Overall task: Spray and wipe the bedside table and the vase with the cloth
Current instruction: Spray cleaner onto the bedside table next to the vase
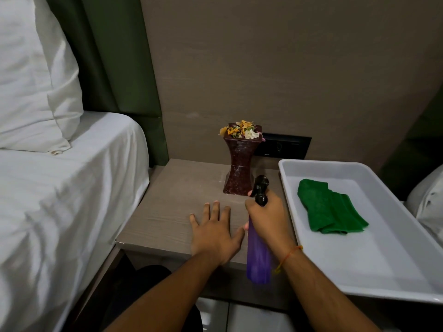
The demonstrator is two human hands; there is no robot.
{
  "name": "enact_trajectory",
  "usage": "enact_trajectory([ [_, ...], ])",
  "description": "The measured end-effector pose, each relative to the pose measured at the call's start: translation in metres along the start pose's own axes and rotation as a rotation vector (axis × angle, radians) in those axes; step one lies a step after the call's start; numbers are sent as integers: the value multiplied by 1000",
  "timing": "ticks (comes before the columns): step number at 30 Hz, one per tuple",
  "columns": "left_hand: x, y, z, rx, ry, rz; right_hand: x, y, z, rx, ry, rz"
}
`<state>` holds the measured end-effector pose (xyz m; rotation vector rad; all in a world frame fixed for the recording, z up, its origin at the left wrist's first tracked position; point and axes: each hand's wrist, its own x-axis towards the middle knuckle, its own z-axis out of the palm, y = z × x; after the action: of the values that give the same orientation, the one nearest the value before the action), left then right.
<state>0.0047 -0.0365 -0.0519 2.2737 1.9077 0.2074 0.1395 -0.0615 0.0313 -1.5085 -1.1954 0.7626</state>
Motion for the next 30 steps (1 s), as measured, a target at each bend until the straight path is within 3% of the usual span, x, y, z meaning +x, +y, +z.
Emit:
enact_trajectory([
  [10, 1, 0, 2, -1, 2, -6, 9, -33, -6, 132, 80, -97],
  [20, -1, 3, -3, -8, 3, -10, 8, -30, -5, 124, 48, -133],
  [30, 2, -2, 5, -4, 26, -11, 3, 2, -7, -22, 46, 74],
])
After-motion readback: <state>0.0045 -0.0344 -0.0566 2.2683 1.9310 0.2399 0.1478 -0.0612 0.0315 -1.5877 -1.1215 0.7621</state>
